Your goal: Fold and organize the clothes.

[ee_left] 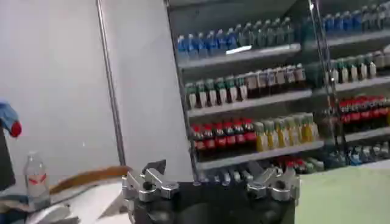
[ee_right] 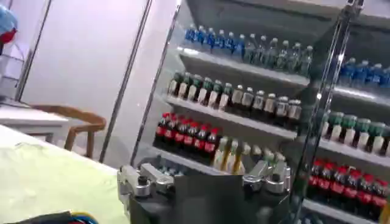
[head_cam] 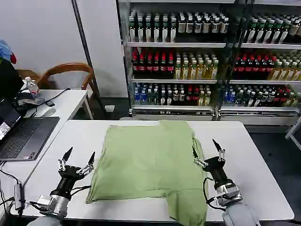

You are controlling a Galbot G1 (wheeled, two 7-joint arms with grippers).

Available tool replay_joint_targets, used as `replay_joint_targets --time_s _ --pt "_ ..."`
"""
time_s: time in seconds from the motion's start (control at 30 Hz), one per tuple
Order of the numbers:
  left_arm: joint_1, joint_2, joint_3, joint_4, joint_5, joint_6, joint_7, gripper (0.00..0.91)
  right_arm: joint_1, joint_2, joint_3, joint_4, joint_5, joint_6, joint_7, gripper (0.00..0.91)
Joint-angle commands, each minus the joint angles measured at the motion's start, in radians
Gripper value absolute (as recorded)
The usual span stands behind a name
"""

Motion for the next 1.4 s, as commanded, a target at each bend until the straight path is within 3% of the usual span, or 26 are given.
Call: replay_joint_targets --time_s 0.03,0.2,0.4,0.67,0.8,0.97,1.4 --pt "0.058 0.017 0.005 -0.055 -0.098 0.205 -0.033 0.907 -0.17 -0.109 -0.007 0.113 0.133 -0.1 0.044 0.907" --pt "0.147 0.039 0.028 -0.076 -0.029 0.281 -0.048 0.907 -0.286 -0.156 0.029 0.162 0.139 -0.094 0.021 0.907" --pt "0.223 0.062 0.039 -0.112 -0.084 0.352 -0.115 0.907 -0.416 -0.17 0.07 0.238 0.143 -0.096 0.014 0.907" --pt "0.258 0.083 0.024 -0.131 -0.13 0.43 -0.179 0.907 -0.495 -0.165 0.075 0.208 0.142 -0.084 -0.001 0.907" --pt "0.248 0.088 0.007 -0.111 -0.166 0.448 -0.202 0.907 -0.534 -0.144 0.058 0.219 0.121 -0.089 -0.007 0.907" --pt "0.255 0.086 0.012 -0.108 -0.159 0.471 -0.202 0.907 -0.564 -0.14 0.064 0.211 0.154 -0.096 0.03 0.907" --pt "0.233 0.093 0.014 -0.104 -0.149 0.473 -0.207 0.907 -0.58 -0.126 0.065 0.189 0.121 -0.107 0.022 0.907"
